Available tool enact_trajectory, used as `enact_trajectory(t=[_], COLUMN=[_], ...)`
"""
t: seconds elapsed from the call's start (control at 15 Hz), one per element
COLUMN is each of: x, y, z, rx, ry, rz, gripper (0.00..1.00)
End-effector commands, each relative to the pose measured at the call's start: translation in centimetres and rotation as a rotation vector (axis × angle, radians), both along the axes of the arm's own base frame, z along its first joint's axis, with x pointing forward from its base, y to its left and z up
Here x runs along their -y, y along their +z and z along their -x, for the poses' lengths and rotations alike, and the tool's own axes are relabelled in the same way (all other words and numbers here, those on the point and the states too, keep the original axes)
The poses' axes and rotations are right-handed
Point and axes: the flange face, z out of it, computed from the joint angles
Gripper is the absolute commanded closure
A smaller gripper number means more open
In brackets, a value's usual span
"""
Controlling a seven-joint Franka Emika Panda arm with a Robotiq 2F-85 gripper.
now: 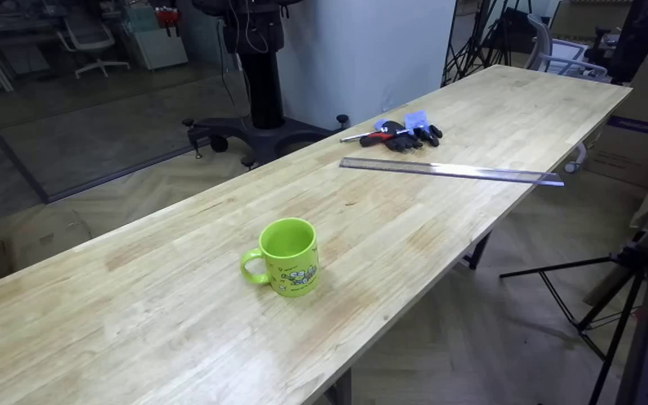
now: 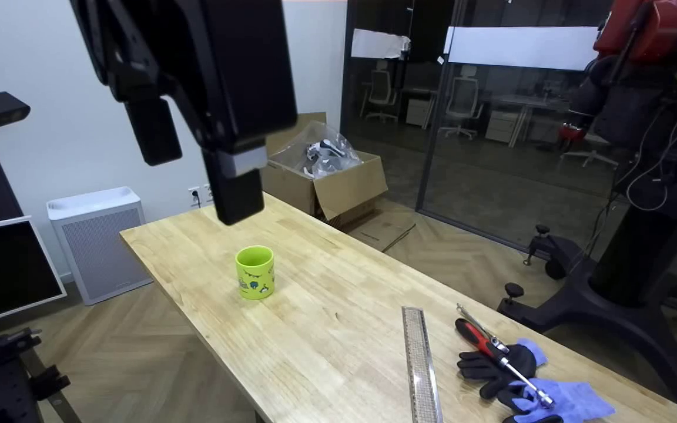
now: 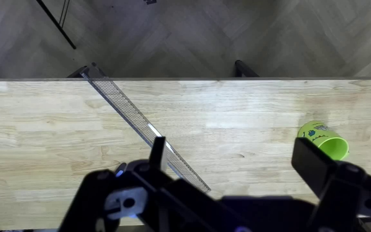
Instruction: Move the green mug to the right
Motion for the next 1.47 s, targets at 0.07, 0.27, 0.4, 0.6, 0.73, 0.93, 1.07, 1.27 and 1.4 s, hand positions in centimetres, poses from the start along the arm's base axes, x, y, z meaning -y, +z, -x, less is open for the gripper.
enact_trajectory(t=[0.07, 0.27, 0.4, 0.6, 0.73, 0.93, 1.07, 1.27, 1.4], x=[0.0, 0.0, 0.0, 1.4, 1.8, 0.9, -0.3, -2.3, -3.9], y=[0.1, 0.1, 0.0, -0.9, -2.9, -7.0, -9.8, -14.3, -17.1], z=[0.0, 0.0, -0.3, -3.1, -6.2, -10.6, -13.6, -18.4, -21.3], rx=[-0.001, -0.001, 0.009, 0.036, 0.028, -0.036, -0.104, -0.157, -0.138], ry=[0.000, 0.000, 0.005, -0.055, -0.075, -0.099, -0.119, -0.172, -0.220], rz=[0.000, 0.000, -0.004, -0.057, -0.089, -0.113, -0.099, -0.046, -0.005], gripper=[0.00, 0.00, 0.00, 0.00, 0.00, 0.00, 0.00, 0.00, 0.00])
